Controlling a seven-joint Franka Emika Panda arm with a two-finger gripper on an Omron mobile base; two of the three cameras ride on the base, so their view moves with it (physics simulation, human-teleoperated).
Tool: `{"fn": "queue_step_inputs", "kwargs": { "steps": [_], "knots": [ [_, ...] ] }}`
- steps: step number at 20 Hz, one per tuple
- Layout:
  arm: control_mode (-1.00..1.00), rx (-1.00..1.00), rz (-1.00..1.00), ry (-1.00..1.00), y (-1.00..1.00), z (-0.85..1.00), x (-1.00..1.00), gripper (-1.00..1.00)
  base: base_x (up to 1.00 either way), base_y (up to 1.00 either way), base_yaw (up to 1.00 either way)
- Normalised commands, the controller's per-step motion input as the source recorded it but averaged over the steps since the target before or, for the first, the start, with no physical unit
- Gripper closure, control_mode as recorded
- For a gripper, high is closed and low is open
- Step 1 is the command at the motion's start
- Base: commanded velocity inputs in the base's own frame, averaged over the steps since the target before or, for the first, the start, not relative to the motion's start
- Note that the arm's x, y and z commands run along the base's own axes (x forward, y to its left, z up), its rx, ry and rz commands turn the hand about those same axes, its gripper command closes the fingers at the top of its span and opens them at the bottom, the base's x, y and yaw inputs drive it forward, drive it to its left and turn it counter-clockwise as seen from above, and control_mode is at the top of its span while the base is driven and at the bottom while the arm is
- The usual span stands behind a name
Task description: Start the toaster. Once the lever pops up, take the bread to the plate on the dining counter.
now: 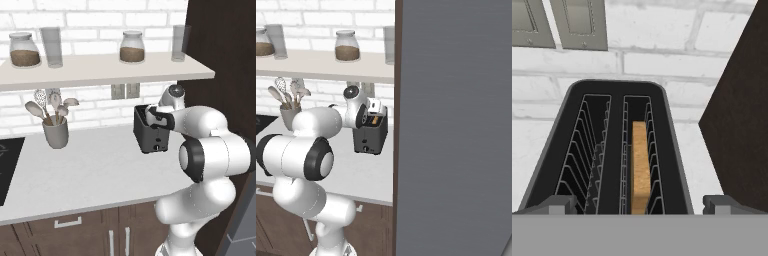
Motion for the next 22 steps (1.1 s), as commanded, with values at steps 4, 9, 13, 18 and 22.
{"fn": "queue_step_inputs", "kwargs": {
  "steps": [4, 9, 13, 18, 22],
  "knots": [
    [-1.0, 0.0, 0.0, 0.0, 0.0, 0.0, 0.0, -1.0, 0.0, 0.0, 0.0],
    [-1.0, 0.0, 0.0, 0.0, 0.0, 0.0, 0.0, -1.0, 0.0, 0.0, 0.0],
    [-1.0, 0.0, 0.0, 0.0, 0.0, 0.0, 0.0, -1.0, 0.0, 0.0, 0.0],
    [-1.0, 0.0, 0.0, 0.0, 0.0, 0.0, 0.0, -1.0, 0.0, 0.0, 0.0],
    [-1.0, 0.0, 0.0, 0.0, 0.0, 0.0, 0.0, -1.0, 0.0, 0.0, 0.0]
  ]
}}
